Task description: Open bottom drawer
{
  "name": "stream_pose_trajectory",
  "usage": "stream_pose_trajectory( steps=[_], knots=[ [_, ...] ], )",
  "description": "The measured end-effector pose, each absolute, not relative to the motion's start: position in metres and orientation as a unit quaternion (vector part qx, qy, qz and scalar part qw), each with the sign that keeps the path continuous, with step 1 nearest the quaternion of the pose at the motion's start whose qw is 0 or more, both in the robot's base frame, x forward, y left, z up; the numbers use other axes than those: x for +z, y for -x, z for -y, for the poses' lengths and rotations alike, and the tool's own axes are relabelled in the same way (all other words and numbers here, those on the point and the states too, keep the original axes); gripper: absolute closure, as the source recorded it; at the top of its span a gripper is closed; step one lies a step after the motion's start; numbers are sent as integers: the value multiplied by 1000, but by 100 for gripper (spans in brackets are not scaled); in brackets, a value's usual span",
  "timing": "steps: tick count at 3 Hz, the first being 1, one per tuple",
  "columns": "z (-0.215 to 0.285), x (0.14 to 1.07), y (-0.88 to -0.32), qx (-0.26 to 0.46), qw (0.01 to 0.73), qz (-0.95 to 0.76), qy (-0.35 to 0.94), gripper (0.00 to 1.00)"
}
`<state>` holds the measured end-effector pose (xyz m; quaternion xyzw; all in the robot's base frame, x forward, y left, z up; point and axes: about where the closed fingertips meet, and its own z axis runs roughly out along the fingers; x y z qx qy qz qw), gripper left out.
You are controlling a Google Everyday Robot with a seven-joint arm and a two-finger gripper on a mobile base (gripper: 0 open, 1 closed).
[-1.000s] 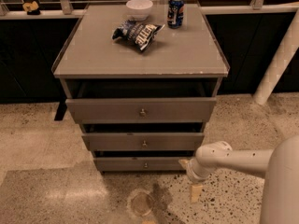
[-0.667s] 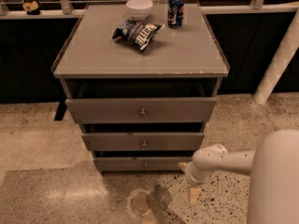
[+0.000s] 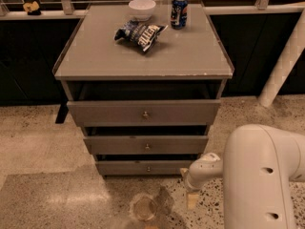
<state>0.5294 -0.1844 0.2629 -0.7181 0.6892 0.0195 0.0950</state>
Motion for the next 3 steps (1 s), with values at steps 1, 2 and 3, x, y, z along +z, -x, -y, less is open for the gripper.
stream_pose_trajectory(
  steps=[1,2,3],
  knots=[
    [178,260,-558,5,126,-706,697,0],
    [178,260,-558,5,126,-706,697,0],
    [175,252,-568,4,136,-701,700,0]
  ],
)
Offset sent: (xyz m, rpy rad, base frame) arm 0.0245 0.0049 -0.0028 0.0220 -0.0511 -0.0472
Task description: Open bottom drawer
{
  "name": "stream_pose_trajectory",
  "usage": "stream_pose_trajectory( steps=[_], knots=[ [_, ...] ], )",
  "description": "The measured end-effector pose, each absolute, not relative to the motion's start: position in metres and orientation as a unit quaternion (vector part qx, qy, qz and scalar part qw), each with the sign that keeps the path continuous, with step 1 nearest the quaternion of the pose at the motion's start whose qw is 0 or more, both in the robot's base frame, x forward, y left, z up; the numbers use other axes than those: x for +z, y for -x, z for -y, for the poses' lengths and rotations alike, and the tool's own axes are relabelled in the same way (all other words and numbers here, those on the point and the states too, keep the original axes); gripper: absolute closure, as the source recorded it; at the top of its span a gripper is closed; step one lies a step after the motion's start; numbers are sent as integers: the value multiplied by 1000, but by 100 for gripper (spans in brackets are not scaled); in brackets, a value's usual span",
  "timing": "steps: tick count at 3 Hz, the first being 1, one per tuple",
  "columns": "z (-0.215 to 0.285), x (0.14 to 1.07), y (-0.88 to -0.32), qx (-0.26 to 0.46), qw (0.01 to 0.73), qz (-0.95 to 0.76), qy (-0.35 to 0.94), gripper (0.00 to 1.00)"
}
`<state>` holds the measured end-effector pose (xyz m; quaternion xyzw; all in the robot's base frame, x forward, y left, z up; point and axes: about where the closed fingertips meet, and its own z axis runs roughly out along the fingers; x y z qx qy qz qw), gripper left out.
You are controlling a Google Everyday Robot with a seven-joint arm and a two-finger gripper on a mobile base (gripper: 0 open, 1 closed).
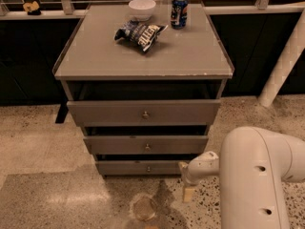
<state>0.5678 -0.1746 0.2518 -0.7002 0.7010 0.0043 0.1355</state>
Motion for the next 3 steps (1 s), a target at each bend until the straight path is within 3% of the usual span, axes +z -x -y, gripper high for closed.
stream_pose_trajectory(
  steps=[3],
  knots=[
    [154,222,-648,-24,213,-699,682,0]
  ],
)
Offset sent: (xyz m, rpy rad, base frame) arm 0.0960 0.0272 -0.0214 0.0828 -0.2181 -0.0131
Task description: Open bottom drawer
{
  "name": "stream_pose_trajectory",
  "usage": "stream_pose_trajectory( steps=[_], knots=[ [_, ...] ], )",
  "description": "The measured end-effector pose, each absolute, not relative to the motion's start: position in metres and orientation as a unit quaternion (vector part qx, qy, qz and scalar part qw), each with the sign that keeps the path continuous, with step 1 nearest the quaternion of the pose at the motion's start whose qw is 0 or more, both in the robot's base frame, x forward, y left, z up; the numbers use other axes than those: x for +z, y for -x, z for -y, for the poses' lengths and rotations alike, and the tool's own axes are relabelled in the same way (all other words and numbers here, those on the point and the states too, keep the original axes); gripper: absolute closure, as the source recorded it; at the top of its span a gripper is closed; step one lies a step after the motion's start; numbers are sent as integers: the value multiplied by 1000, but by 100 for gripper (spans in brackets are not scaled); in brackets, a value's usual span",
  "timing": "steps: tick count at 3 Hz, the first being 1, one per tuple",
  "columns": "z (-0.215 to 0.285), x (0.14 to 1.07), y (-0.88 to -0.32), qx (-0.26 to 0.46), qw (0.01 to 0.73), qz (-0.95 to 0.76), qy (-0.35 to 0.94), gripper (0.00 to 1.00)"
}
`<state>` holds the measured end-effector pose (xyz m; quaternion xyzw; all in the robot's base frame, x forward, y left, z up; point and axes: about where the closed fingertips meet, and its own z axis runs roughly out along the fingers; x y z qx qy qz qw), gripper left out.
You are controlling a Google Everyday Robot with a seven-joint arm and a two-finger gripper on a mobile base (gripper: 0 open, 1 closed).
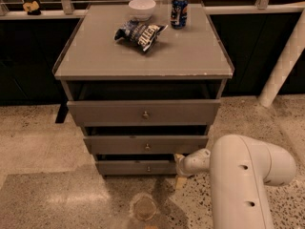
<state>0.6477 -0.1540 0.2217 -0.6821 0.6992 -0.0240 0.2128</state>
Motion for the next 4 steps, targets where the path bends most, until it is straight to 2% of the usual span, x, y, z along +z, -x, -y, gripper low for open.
stream_pose_trajectory(
  steps=[1,3,4],
  knots=[
    [162,195,-675,-20,208,-727,654,0],
    [164,175,-672,-11,195,-736,649,0],
    [168,135,-671,-22,169,-740,651,0]
  ],
)
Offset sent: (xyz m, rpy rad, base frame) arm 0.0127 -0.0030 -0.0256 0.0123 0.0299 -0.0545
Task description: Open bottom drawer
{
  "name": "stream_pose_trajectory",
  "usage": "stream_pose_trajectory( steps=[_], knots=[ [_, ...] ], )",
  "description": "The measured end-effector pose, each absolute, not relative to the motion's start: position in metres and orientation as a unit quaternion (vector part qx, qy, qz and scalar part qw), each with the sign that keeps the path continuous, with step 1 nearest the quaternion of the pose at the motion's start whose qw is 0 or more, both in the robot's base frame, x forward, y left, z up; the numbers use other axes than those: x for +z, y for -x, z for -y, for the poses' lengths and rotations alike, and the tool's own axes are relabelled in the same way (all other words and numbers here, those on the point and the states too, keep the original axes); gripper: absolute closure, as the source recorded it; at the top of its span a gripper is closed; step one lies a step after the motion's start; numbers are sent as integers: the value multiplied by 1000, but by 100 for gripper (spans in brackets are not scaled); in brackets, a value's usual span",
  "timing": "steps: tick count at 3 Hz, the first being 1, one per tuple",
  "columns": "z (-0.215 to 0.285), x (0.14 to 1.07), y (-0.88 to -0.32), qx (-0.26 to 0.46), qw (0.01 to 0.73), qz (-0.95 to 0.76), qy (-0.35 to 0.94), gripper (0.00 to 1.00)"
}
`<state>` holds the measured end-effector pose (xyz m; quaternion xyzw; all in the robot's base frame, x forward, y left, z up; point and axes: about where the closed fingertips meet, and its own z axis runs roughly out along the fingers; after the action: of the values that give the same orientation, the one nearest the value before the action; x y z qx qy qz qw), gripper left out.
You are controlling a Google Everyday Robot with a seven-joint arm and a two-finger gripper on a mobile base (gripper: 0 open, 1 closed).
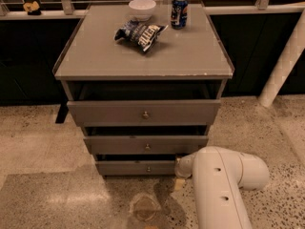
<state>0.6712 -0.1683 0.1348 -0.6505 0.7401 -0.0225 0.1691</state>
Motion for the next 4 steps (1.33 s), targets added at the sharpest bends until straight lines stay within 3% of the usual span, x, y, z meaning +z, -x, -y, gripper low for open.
stream_pose_trajectory(
  steps=[1,2,4],
  knots=[
    [168,135,-671,-22,169,-740,651,0],
    [168,135,-671,-22,169,-740,651,19],
    [168,135,-671,-22,169,-740,651,65]
  ],
)
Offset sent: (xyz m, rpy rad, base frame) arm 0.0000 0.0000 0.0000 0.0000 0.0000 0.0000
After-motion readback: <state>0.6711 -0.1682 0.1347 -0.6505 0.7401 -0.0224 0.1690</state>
